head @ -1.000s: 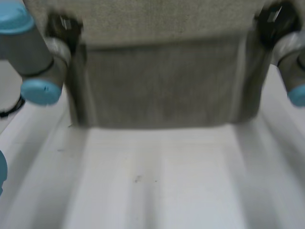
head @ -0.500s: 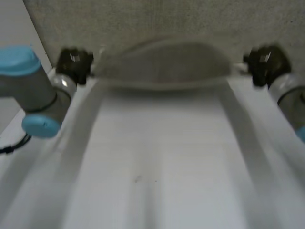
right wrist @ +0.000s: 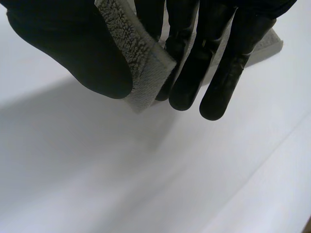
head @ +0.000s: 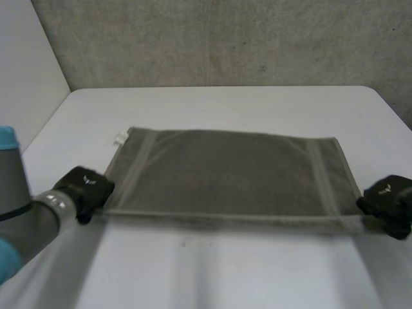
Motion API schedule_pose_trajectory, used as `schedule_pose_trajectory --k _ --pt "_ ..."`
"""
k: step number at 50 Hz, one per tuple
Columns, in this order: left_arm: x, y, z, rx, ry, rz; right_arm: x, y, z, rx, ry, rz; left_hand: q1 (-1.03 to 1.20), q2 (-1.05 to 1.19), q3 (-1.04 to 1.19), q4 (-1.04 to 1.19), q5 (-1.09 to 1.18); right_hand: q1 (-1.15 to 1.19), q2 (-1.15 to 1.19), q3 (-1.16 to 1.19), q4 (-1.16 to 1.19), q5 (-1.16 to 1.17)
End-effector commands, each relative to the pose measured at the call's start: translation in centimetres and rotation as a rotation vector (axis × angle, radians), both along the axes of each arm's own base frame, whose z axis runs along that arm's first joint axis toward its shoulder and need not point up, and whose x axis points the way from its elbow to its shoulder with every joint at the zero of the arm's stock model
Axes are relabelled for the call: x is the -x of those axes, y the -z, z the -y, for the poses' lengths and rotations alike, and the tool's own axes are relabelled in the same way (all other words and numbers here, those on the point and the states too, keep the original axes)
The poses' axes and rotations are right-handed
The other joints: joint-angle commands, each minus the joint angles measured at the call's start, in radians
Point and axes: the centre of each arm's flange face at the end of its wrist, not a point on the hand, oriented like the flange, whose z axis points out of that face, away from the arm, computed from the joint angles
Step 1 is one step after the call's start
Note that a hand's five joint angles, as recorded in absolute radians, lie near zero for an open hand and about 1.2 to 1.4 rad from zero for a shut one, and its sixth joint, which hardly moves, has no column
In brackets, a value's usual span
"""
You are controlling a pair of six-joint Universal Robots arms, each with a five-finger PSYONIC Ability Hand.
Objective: Fold the towel.
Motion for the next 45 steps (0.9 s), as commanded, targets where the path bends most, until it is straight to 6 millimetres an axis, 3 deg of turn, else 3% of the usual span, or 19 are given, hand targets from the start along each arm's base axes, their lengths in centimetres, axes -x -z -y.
schedule_pose_trajectory --k 1,6,8,9,10,11,12,16,17,19,22,24,32,39,40,41,42,43,45 --pt "-1.1 -2.9 -4.3 -0.156 -0.012 0.04 0.4 -2.1 -2.1 0.032 -0.088 -0.011 0.214 0.182 0.179 0.178 0.193 0.421 0.215 0.207 0.2 0.236" --pt "-0.3 -3.7 -2.0 -0.012 -0.002 0.008 -0.1 -2.4 -1.0 0.075 -0.099 0.054 0.214 0.182 0.179 0.178 0.193 0.421 0.215 0.207 0.2 0.236" --pt "0.4 -3.3 0.7 0.069 0.002 -0.009 0.1 -0.9 1.4 0.076 -0.052 0.098 0.214 0.182 0.179 0.178 0.193 0.421 0.215 0.207 0.2 0.236" --pt "0.4 -3.3 0.7 0.069 0.002 -0.009 0.1 -0.9 1.4 0.076 -0.052 0.098 0.214 0.182 0.179 0.178 0.193 0.421 0.215 0.207 0.2 0.236" --pt "1.0 -3.0 2.2 0.105 0.005 -0.016 0.0 -0.4 2.8 0.096 -0.032 0.104 0.214 0.182 0.179 0.178 0.193 0.421 0.215 0.207 0.2 0.236" --pt "1.0 -3.0 2.3 0.105 0.005 -0.016 -0.3 -0.1 4.0 0.115 -0.015 0.104 0.214 0.182 0.179 0.178 0.193 0.421 0.215 0.207 0.2 0.236" --pt "1.8 -2.7 3.7 0.138 0.013 -0.023 -0.4 -0.1 4.0 0.115 -0.015 0.104 0.214 0.182 0.179 0.178 0.193 0.421 0.215 0.207 0.2 0.236" --pt "3.9 -1.0 7.7 0.181 0.041 -0.036 -2.7 0.7 7.3 0.208 0.001 0.078 0.214 0.182 0.179 0.178 0.193 0.421 0.215 0.207 0.2 0.236" --pt "3.9 -1.0 7.7 0.181 0.041 -0.036 -2.7 0.7 7.3 0.209 0.001 0.078 0.214 0.182 0.179 0.178 0.193 0.421 0.215 0.207 0.2 0.236" --pt "4.6 -0.5 9.0 0.195 0.049 -0.039 -3.8 1.5 9.9 0.291 0.023 0.069 0.214 0.182 0.179 0.178 0.193 0.421 0.215 0.207 0.2 0.236" --pt "6.2 0.4 11.2 0.226 0.067 -0.054 -4.1 1.7 11.2 0.341 0.035 0.08 0.214 0.182 0.179 0.178 0.193 0.421 0.215 0.207 0.2 0.236" --pt "7.3 0.8 13.3 0.269 0.069 -0.074 -4.6 2.4 13.5 0.427 0.045 0.108 0.214 0.182 0.179 0.178 0.193 0.421 0.215 0.207 0.2 0.236" --pt "8.7 2.0 17.4 0.383 0.066 -0.099 -6.7 4.1 16.3 0.567 0.052 0.098 0.214 0.182 0.179 0.178 0.193 0.421 0.215 0.207 0.2 0.236" --pt "9.3 3.0 18.8 0.416 0.068 -0.112 -7.0 6.1 17.7 0.582 0.064 0.07 0.214 0.182 0.179 0.178 0.193 0.421 0.215 0.207 0.2 0.236" --pt "9.3 3.3 18.9 0.414 0.069 -0.113 -7.3 6.7 17.7 0.574 0.054 0.063 0.136 0.103 0.101 0.1 0.115 -0.098 -0.304 -0.312 -0.319 -0.283" --pt "9.3 3.3 18.9 0.414 0.069 -0.113 -7.8 7.1 17.4 0.569 0.048 0.06 0.135 0.103 0.101 0.099 0.114 -0.8 -1.007 -1.015 -1.022 -0.986" --pt "9.3 3.7 18.8 0.409 0.07 -0.11 -7.8 7.1 17.4 0.569 0.048 0.06 -0.539 -0.572 -0.574 -0.575 -0.56 -0.8 -1.007 -1.015 -1.022 -0.986" --pt "9.4 3.9 18.7 0.406 0.068 -0.109 -8.2 7.1 17.3 0.569 0.051 0.059 -1.008 -1.04 -1.042 -1.043 -1.029 -0.8 -1.007 -1.015 -1.022 -0.986" --pt "9.9 4.0 18.4 0.402 0.083 -0.12 -8.1 6.8 17.2 0.573 0.067 0.059 -0.981 -1.014 -1.016 -1.017 -1.002 -0.8 -1.007 -1.015 -1.022 -0.986"
